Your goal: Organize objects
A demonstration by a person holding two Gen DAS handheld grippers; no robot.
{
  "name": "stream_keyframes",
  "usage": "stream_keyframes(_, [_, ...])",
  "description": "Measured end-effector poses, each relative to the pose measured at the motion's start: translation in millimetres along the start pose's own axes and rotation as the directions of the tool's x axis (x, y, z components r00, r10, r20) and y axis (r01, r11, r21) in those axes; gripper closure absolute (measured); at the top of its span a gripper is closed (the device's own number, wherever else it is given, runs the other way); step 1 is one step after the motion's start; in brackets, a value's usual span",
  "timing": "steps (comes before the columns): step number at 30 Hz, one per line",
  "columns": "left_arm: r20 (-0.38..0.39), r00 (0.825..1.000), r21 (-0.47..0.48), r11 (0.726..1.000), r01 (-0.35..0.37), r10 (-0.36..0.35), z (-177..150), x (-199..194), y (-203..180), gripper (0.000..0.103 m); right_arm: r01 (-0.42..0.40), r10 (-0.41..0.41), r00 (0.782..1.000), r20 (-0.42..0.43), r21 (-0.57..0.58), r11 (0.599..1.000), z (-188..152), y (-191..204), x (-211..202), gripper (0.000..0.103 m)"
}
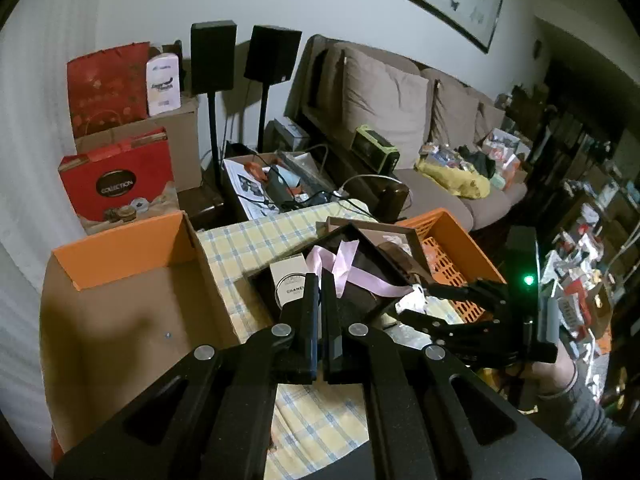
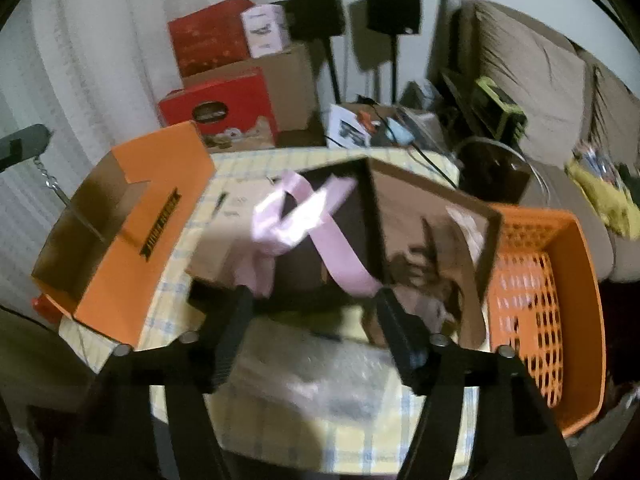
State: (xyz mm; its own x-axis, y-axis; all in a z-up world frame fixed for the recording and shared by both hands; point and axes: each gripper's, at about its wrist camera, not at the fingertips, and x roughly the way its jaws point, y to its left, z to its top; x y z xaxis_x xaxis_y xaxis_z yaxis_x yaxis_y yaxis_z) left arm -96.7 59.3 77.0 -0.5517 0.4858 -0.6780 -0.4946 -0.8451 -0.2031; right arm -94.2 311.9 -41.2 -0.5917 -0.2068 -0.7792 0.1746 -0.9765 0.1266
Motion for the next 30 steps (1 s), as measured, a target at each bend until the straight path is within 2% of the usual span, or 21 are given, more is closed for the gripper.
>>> stream_keyframes(2, [0.005, 1.000, -0.005, 1.000, 0.008, -0.008, -3.2, -3.5, -0.6, 0.102, 0.021, -0.022, 1.000, 0.010, 0.050, 0.999, -12.1, -8.3, -3.4, 0.016])
stream_keyframes(4, [0.016, 1.000, -0.004, 1.000, 0.006, -0.006, -6.3, -8.3, -1.4, 0.102, 0.043, -0.044, 0.999, 0.004, 0.083, 0.996, -23.9, -12.1, -2.9, 0.014])
stream_keyframes(6, [0.023, 1.000, -0.004, 1.000, 0.008, -0.008, -8.6, -11.6, -2.0, 0.102, 0.062, -0.061, 0.998, -0.004, 0.106, 0.992, -31.9, -13.0, -0.7, 0.001])
stream_keyframes(7, [0.024, 1.000, -0.006, 1.000, 0.011, -0.011, -9.5, -13.0, -2.3, 0.102, 0.058, -0.058, 0.998, -0.001, 0.109, 0.992, -36.6, -13.5, 0.9, 0.000])
stream_keyframes(13, [0.031, 0.999, -0.005, 1.000, 0.018, -0.017, -18.3, -23.2, -3.9, 0.103, 0.059, -0.057, 0.998, -0.030, 0.063, 0.996, -43.5, -15.1, 8.0, 0.001])
stream_keyframes(16, [0.040, 0.999, -0.014, 0.999, 0.029, -0.029, -20.8, -26.2, -3.9, 0.103, 0.038, -0.032, 0.998, -0.046, 0.115, 0.993, -45.6, -29.4, 15.5, 0.001])
stream_keyframes(20, [0.040, 0.998, -0.021, 0.999, 0.042, -0.041, -23.7, -27.5, -3.7, 0.103, -0.042, 0.061, 0.994, -0.095, 0.196, 0.980, -55.7, -42.0, 30.2, 0.005])
stream_keyframes(21, [0.039, 0.998, -0.020, 0.999, 0.040, -0.039, -24.0, -26.9, -3.6, 0.103, -0.041, 0.063, 0.992, -0.105, 0.198, 0.979, -58.1, -41.1, 32.0, 0.006])
stream_keyframes(24, [0.017, 0.999, -0.020, 0.999, 0.038, -0.037, -26.5, -21.4, -2.3, 0.103, -0.075, 0.097, 0.989, -0.115, 0.180, 0.981, -63.9, -32.9, 33.1, 0.010])
stream_keyframes(30, [-0.044, 0.999, 0.020, 1.000, 0.016, -0.015, -37.5, -3.8, -10.3, 0.103, -0.135, 0.153, 0.979, -0.138, 0.134, 0.982, -68.0, -16.3, 30.3, 0.011])
